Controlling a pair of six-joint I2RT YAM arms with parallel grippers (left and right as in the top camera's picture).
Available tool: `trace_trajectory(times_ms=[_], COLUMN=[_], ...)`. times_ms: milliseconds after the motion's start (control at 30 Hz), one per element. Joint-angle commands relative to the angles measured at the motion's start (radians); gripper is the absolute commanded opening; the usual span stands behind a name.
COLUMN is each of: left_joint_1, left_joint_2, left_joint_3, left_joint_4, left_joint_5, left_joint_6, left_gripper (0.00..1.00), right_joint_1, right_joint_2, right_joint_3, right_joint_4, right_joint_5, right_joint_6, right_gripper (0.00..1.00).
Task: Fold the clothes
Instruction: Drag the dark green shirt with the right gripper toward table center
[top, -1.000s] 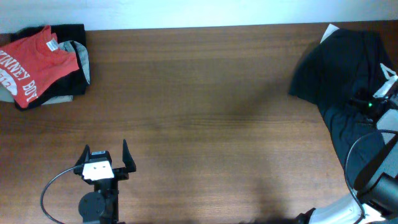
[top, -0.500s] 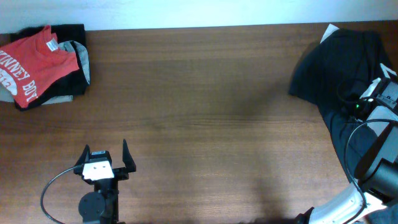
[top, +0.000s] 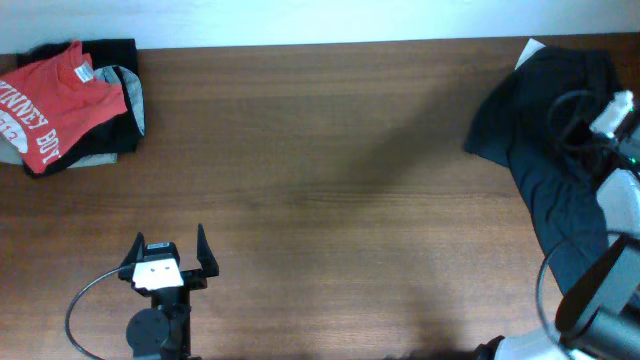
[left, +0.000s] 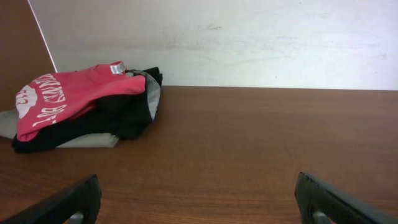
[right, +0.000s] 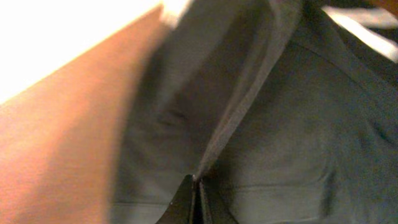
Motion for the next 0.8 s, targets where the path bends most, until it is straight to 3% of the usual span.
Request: trace_trajectory(times_ms=[0,267,367,400,467,533,633,767], left_joint_1=[0.003,0.003,0.003,0.003,0.003,0.003,0.003,0.003], left_joint_2=[-0.005,-0.005,-0.005,-0.005,-0.005,-0.005,-0.005,-0.005], left_joint_3=[-0.005,-0.005,-0.005,-0.005,-0.005,-0.005,-0.005,-0.005], left_joint_4=[-0.001,-0.001,-0.001,0.0,-0.001,0.0,-0.001,-0.001], left_joint_5=[0.008,0.008,0.008,0.008,0.008,0.008,0.008,0.008], left_joint_6=[0.016,0.016,0.016,0.016,0.016,0.016,0.016,0.016], left_gripper=[0.99,0.99,0.99,0.99,0.99,0.99,0.99,0.99], right_joint_1=[0.191,1.063,1.231,1.242,1.226,1.168,1.048,0.735], right_joint_2=[-0.105,-0.106,-0.105,-0.105,-0.105,-0.105,-0.106,-0.105], right_joint_3=[0.022,0.021,0.022,0.022,0.022,0.022,0.022,0.021], right_joint_4=[0.003,0.139,0.246,0.259,0.253,0.249,0.189,-0.011], right_joint_5=[-0.069,-0.064,-0.058,-0.039,-0.014,-0.017,-0.026,-0.011], right_joint_6=[0.019,0.132,0.176,0.176,0.176,0.176,0.187,0.228], right_gripper=[0.04,0.04,0.04,0.05,0.7,0.98,0.99,0.99])
